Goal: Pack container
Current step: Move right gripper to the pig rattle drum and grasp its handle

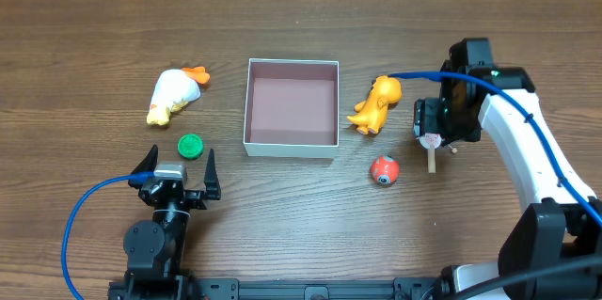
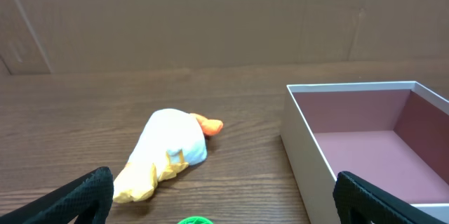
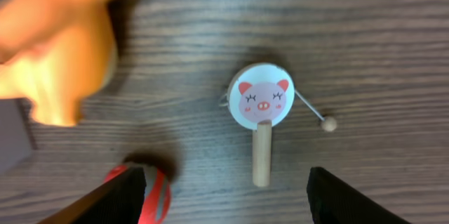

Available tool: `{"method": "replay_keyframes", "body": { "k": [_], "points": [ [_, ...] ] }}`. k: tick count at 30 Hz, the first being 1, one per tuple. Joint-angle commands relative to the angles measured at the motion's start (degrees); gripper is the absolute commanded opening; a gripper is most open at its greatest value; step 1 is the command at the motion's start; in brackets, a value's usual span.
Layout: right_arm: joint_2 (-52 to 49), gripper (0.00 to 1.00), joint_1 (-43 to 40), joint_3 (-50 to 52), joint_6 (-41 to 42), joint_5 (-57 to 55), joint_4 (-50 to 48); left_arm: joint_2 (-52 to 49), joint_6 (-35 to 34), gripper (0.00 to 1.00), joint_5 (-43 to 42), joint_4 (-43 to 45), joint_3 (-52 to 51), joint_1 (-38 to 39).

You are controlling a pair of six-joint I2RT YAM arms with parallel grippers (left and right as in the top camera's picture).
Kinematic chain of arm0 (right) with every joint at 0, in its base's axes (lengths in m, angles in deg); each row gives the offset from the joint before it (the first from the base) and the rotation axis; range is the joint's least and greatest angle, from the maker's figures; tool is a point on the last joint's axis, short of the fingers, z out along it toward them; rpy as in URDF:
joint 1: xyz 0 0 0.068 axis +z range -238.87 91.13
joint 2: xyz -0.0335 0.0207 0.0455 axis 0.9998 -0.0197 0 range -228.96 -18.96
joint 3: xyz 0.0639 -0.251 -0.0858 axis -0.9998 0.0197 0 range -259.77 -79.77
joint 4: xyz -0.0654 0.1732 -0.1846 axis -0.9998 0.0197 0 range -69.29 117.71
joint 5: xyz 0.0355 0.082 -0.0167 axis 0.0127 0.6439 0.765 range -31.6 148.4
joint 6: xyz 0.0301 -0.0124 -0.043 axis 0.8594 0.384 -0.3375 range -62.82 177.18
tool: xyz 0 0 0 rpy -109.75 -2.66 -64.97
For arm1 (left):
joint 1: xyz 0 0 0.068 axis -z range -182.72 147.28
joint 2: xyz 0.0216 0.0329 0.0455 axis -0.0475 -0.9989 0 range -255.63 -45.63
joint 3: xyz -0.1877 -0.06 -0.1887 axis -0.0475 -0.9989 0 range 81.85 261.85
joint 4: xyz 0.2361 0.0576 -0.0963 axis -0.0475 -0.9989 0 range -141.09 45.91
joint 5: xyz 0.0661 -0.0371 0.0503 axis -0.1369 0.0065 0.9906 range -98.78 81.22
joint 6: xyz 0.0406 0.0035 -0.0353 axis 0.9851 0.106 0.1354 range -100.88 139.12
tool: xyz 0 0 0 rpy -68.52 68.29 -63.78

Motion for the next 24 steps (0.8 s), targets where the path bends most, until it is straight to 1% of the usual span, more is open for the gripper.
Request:
{"method": "replay_keyframes", "body": {
  "k": [1, 3, 7, 14, 18, 24],
  "points": [
    [0.0, 0.76, -0.1, 5.3, 0.7, -0.8, -3.8, 0.6, 1.1, 1.0, -0.8, 0.2, -0.5, -0.4],
    [0.0, 0.76, -0.1, 8.4, 0.9, -1.0, -7.1, 0.6, 1.1, 1.0, -0.8, 0.2, -0.5, -0.4],
    [0.0, 0.77, -0.1, 13.2, 2.4, -5.6, -12.5, 0.6, 1.1, 1.0, -0.8, 0.2, -0.5, -0.4],
    [0.0, 0.77, -0.2, 14.6, 2.3, -6.3, -16.9, 0.6, 1.1, 1.0, -0.8, 0.2, -0.5, -0.4],
    [0.0, 0.69, -0.2, 14.7, 2.3, -6.3, -18.3, 0.6, 1.1, 1.0, -0.8, 0.2, -0.5, -0.4],
    [0.0, 0.69, -0.2, 17.9, 2.3, -6.3, -21.7, 0.6, 1.1, 1.0, -0.8, 0.2, -0.5, -0.4]
  ]
}}
